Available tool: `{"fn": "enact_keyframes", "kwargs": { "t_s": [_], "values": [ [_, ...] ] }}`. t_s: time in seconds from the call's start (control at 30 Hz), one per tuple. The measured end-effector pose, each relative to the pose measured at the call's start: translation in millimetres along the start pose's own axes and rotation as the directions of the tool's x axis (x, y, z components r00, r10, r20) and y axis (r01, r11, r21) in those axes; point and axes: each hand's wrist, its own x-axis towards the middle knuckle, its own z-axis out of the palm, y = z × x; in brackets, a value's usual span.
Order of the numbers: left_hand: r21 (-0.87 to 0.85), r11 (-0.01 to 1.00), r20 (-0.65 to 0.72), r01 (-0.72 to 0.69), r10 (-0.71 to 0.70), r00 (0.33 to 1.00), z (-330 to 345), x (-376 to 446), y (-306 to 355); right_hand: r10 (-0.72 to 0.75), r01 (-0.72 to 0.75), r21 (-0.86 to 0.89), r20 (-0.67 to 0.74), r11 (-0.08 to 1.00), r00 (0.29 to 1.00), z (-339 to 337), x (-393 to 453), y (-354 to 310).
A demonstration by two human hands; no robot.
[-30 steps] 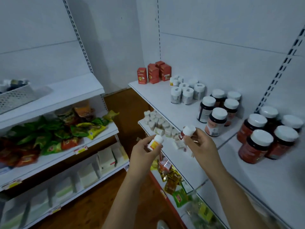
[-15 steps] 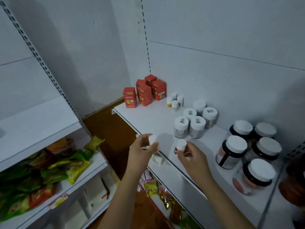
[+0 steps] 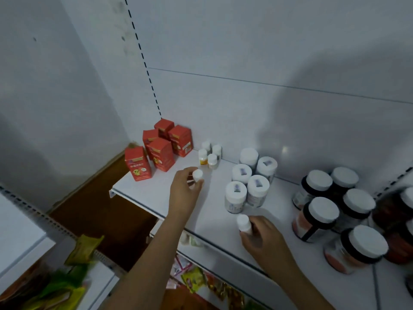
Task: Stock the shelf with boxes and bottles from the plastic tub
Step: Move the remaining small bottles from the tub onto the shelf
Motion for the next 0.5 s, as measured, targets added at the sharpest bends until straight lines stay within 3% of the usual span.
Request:
{"fn": "enact_keyframes", "kwargs": {
  "t_s": [0.1, 0.3, 0.5],
  "values": [
    [0.011, 1.000, 0.009, -0.025, 0.025, 1.000, 9.2, 24.8, -8.1, 0.034, -0.035, -0.034, -0.020, 0.999, 0.999, -1.4, 0.3, -2.3],
    [0.248, 0.966, 0.097, -0.068, 0.045, 0.994, 28.1, 39.9, -30.3, 0.094, -0.095, -0.012, -0.101, 0.995, 0.990, 0.2, -1.7, -3.2],
    [0.133, 0.990, 0.069, 0.036, -0.045, 0.997, 17.0, -6.8, -26.9, 0.166, -0.166, 0.010, -0.129, 0.986, 0.978, -2.2, -4.5, -9.9]
  ]
}}
